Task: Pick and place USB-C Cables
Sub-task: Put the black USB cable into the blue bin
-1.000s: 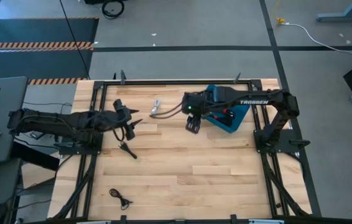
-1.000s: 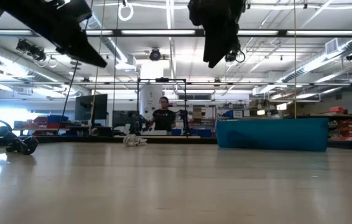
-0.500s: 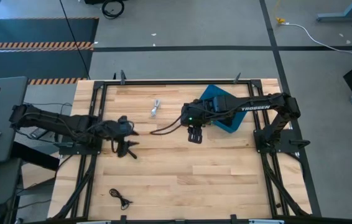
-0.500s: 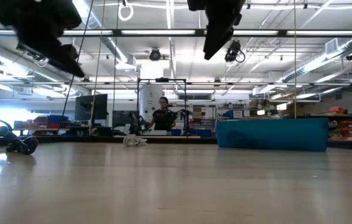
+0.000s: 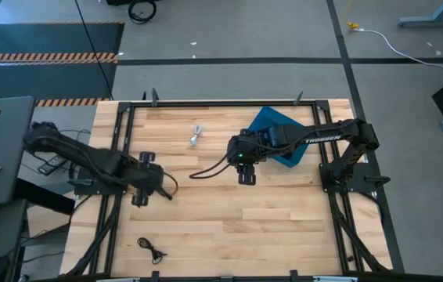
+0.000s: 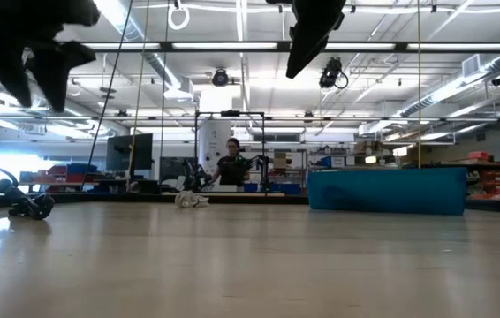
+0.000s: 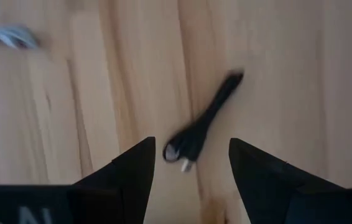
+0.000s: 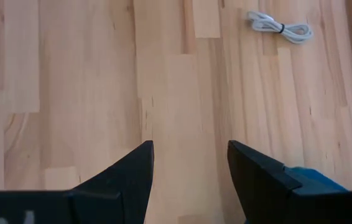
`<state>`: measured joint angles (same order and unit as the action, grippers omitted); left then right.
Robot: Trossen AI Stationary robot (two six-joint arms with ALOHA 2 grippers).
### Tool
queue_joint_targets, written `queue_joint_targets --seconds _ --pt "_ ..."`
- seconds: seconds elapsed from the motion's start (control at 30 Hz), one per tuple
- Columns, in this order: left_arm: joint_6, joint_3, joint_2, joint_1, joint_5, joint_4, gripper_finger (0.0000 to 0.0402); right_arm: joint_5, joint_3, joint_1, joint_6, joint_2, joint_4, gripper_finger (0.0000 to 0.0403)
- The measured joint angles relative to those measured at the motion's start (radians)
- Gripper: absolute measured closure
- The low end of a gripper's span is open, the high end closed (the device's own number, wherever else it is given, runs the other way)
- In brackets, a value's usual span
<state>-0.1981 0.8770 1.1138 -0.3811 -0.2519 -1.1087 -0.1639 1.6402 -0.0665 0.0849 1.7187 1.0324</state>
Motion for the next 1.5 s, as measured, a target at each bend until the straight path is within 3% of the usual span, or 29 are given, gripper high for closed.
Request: queue_joint_targets --seconds 0.13,0.3,0.77,0.97,1.17,1.5 --pt "0.032 -0.001 0.124 -0.005 -0.033 -0.017 0.0189 0.001 0.0 -0.003 0.007 0.0 0.0 0.0193" --pt "0.12 -0.001 0.199 -0.005 -0.042 0.078 0.0189 0.001 0.0 -0.019 0.021 0.0 0.0 0.0193" --pt "0.237 -0.027 0.228 0.053 0.048 0.204 0.0189 0.002 0.0 -0.091 0.07 0.0 0.025 0.0193" --pt "0.231 -0.169 0.23 0.063 0.082 0.281 0.0189 0.0 0.0 -0.12 0.079 0.0 0.06 0.0193" --pt "0.23 -0.162 0.227 0.064 0.092 0.329 0.0189 0.0 0.0 -0.123 0.096 0.001 0.061 0.0193" --pt "0.041 -0.166 0.239 0.079 0.099 0.337 0.0189 -0.003 0.0 -0.122 0.097 0.001 0.058 0.0192"
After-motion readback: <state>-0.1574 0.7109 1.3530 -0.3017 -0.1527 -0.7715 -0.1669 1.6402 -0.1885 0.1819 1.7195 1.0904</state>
